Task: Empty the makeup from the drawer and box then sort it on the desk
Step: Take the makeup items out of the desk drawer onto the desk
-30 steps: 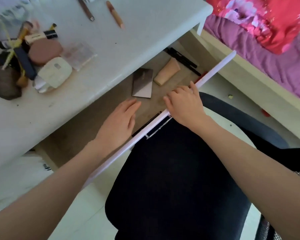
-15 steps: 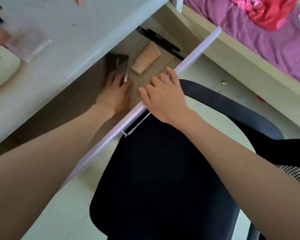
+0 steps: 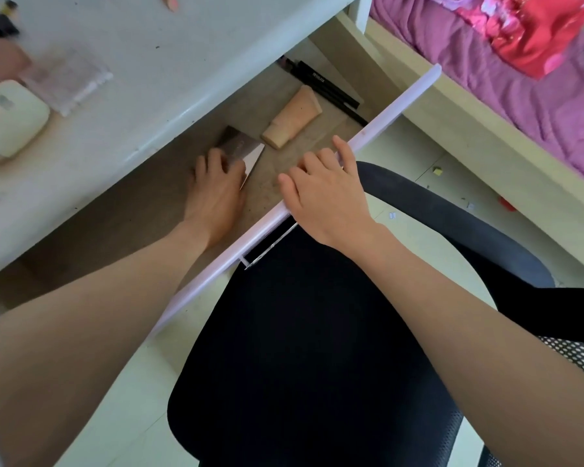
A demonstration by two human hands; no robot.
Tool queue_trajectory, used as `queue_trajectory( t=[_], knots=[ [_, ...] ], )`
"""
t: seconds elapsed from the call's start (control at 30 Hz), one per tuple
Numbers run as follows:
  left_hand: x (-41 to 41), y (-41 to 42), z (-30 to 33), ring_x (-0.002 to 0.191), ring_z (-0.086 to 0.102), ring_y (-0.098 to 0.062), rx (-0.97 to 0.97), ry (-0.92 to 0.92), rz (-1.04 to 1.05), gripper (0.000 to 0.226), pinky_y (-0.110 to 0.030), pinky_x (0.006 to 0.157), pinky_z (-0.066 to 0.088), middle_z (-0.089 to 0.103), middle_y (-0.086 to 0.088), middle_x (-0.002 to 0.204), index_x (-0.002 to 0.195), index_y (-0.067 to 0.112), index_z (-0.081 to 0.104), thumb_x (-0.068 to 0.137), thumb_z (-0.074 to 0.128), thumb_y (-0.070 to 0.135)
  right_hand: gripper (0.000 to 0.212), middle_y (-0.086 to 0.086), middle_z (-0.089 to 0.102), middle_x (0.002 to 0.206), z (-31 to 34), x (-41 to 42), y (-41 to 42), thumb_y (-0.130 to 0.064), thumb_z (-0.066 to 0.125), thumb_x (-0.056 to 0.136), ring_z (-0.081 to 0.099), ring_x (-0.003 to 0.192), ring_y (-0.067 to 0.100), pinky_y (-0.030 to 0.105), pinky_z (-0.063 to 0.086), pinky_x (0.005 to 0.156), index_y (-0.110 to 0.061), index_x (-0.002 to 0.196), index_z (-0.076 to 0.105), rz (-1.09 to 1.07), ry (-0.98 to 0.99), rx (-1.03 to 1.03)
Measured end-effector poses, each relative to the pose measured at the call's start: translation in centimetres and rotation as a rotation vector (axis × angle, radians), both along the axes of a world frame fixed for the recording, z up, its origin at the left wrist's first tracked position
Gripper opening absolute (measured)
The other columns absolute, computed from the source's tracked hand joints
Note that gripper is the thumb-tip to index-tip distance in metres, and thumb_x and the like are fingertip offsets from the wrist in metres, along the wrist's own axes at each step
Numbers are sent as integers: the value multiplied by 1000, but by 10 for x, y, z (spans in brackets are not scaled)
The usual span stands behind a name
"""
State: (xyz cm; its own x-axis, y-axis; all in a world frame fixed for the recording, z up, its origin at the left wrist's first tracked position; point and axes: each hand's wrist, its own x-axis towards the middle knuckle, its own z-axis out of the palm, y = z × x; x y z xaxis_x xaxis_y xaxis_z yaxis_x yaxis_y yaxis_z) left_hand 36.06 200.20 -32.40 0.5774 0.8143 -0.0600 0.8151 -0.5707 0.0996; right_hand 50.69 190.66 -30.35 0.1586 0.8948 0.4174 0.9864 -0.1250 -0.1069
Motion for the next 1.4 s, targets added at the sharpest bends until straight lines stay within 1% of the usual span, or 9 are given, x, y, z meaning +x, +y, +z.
queue_trajectory(
  t=[0.1, 0.33, 0.47, 0.63, 0.77, 0.9, 1.0, 1.23, 1.4],
  knots=[
    [3, 2, 4, 116, 35, -41, -147, -85, 117, 32, -50, 92, 39, 30, -23, 134, 120, 12, 41, 91, 50, 20, 52, 5, 58, 69, 1, 0, 0, -29, 26, 93, 56, 76, 27, 45, 30, 107, -10, 67, 67, -8, 4, -29],
    [-10, -7, 21, 104, 50, -40, -307, -68, 159, 63, -44, 87, 45, 48, -22, 117, 135, 21, 36, 79, 65, 23, 57, 8, 59, 80, 12, -2, -3, -32, 17, 93, 55, 87, 29, 46, 22, 111, -9, 76, 67, 20, -4, -223],
    [-10, -23, 49, 88, 54, -18, -577, -324, 369, 56, -26, 78, 47, 53, 1, 104, 133, 23, 41, 82, 63, 26, 68, 8, 60, 99, 28, -3, -4, -35, 4, 91, 49, 106, 27, 42, 6, 115, -11, 93, 67, 32, 3, -458],
    [-30, -33, 83, 70, 56, -10, -741, -583, 468, 26, -21, 58, 41, 62, 6, 85, 114, 30, 57, 91, 45, 33, 43, 6, 56, 122, 50, -15, 3, -37, 24, 99, 43, 123, 26, 48, -3, 114, -15, 120, 54, -31, 138, -663],
    [-59, -36, 118, 64, 66, -17, -939, -896, 467, 18, -29, 63, 55, 67, -6, 85, 94, 23, 60, 97, 42, 26, 46, -1, 50, 135, 76, -44, 18, -36, 46, 95, 45, 122, 15, 42, 26, 109, -19, 137, 39, 72, 666, -572],
    [-100, -23, 144, 75, 69, -28, -920, -1149, 561, 27, -33, 60, 58, 69, -11, 96, 104, 13, 60, 94, 45, 33, 29, -1, 66, 110, 109, -73, 42, -27, 58, 91, 63, 95, 11, 28, 52, 84, -16, 118, 58, 157, 1329, -574],
    [-126, -10, 154, 85, 69, -22, -826, -1261, 609, 26, -37, 68, 58, 68, -6, 101, 103, 16, 59, 95, 44, 35, 11, -2, 69, 86, 122, -97, 59, -20, 58, 91, 62, 72, 11, 19, 48, 63, -14, 98, 64, 152, 1625, -540],
    [-188, -7, 131, 101, 48, -14, -8, -546, 643, 19, -23, 87, 35, 56, -1, 113, 110, 16, 54, 96, 41, 19, 11, 10, 57, 86, 138, -132, 106, -8, 54, 93, 57, 76, 19, 18, 55, 56, -2, 84, 55, -261, 2145, -198],
    [-215, -15, 101, 139, 17, -31, 48, -92, 620, 51, -45, 114, 7, 24, -15, 149, 142, 10, 26, 97, 24, 35, 8, 15, 58, 84, 143, -145, 136, -2, 53, 92, 59, 75, 22, 24, 57, 56, 2, 85, 52, -330, 2115, -120]
  ],
)
